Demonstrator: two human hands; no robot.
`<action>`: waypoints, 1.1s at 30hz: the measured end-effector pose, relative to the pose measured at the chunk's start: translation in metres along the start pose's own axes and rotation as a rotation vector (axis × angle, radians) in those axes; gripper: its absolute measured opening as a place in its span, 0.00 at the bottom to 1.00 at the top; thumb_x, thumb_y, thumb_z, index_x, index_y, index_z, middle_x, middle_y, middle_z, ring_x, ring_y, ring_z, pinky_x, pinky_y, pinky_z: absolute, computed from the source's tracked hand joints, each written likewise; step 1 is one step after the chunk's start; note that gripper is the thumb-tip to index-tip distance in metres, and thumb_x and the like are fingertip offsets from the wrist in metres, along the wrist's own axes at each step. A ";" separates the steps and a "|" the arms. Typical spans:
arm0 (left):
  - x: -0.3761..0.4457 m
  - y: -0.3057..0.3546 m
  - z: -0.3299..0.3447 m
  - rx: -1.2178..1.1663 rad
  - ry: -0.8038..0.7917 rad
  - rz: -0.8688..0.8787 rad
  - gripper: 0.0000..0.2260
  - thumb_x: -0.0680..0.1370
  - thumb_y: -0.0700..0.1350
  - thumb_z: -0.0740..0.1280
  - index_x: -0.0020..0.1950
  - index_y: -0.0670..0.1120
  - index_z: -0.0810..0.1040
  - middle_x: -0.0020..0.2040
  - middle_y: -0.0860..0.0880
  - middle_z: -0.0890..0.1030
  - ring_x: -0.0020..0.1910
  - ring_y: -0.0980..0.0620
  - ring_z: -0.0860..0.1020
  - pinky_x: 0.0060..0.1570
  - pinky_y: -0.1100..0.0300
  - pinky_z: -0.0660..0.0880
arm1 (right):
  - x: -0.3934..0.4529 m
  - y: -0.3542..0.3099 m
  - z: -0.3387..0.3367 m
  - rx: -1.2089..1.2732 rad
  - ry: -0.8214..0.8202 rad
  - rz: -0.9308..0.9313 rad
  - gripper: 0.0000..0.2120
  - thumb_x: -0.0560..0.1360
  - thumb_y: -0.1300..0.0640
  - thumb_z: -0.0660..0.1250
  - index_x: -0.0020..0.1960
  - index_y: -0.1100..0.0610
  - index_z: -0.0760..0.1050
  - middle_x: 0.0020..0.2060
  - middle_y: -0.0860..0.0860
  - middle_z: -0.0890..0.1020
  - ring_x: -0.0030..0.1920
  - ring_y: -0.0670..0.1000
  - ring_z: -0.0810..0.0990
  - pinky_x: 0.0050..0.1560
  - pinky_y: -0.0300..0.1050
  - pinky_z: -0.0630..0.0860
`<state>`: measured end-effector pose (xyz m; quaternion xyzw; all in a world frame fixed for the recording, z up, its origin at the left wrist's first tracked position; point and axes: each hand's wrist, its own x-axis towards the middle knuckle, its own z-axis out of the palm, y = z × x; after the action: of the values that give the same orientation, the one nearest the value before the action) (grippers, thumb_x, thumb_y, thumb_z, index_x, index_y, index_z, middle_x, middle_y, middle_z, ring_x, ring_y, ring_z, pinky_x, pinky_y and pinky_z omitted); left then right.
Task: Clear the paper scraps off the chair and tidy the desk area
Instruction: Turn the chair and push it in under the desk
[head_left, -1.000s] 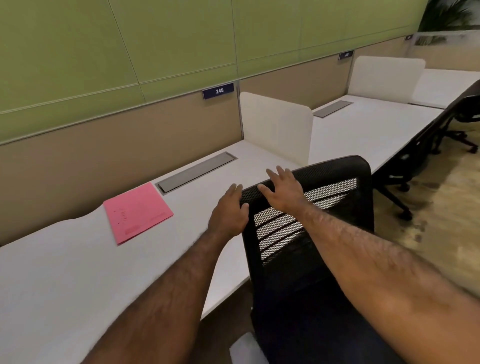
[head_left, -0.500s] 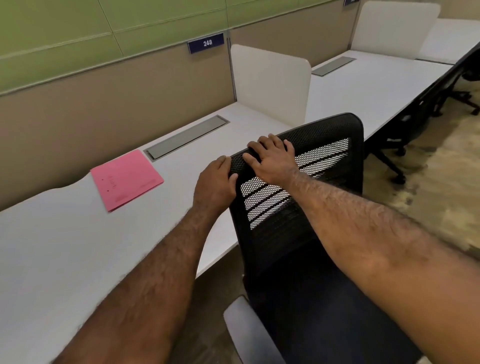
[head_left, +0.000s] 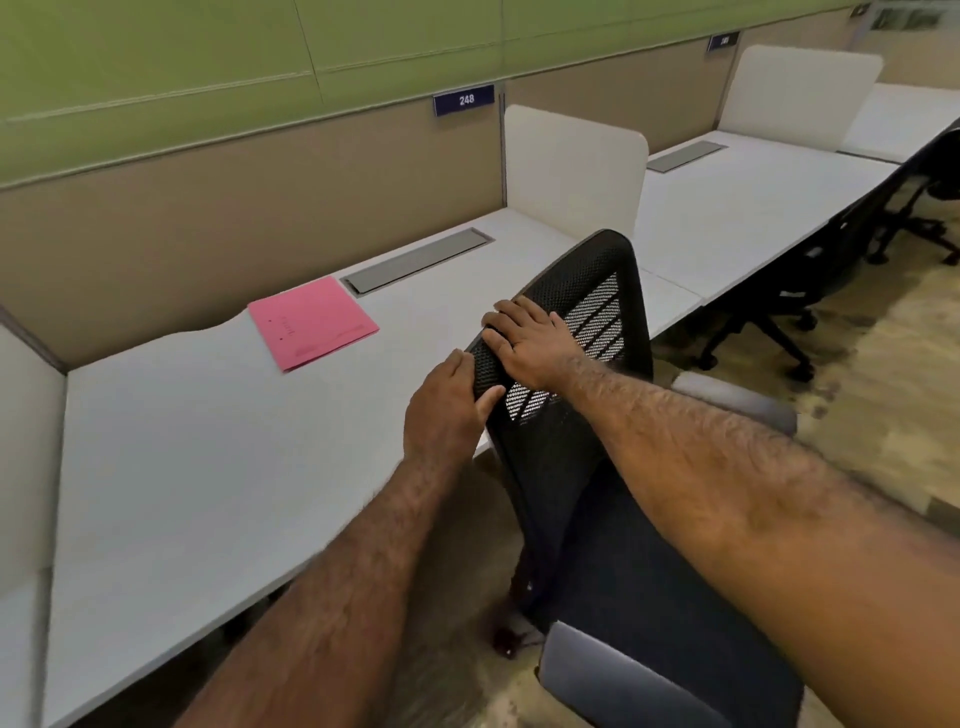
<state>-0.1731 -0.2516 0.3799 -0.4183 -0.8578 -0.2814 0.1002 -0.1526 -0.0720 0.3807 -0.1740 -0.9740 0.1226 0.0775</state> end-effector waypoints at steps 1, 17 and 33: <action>-0.013 0.002 -0.005 -0.012 0.004 -0.012 0.25 0.77 0.59 0.64 0.67 0.44 0.72 0.59 0.46 0.79 0.56 0.49 0.77 0.54 0.56 0.77 | -0.008 -0.008 0.004 -0.018 -0.018 -0.021 0.24 0.81 0.41 0.42 0.74 0.43 0.58 0.78 0.44 0.56 0.78 0.49 0.47 0.75 0.64 0.48; -0.060 -0.004 -0.038 -0.395 0.051 -0.418 0.20 0.82 0.55 0.56 0.67 0.45 0.75 0.66 0.44 0.78 0.64 0.43 0.76 0.64 0.48 0.72 | -0.173 -0.099 0.004 0.459 -0.075 0.208 0.30 0.65 0.40 0.65 0.66 0.36 0.64 0.78 0.42 0.45 0.77 0.58 0.51 0.74 0.58 0.57; -0.021 0.033 -0.007 -0.539 -0.305 -0.411 0.27 0.82 0.51 0.56 0.79 0.48 0.51 0.72 0.37 0.68 0.69 0.37 0.69 0.68 0.44 0.68 | -0.279 -0.114 -0.012 0.547 -0.157 0.217 0.31 0.66 0.51 0.68 0.65 0.32 0.65 0.77 0.37 0.42 0.76 0.57 0.54 0.68 0.61 0.68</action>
<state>-0.1347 -0.2525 0.3901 -0.2860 -0.8240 -0.4459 -0.2012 0.0725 -0.2730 0.3927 -0.2398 -0.8834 0.4012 0.0324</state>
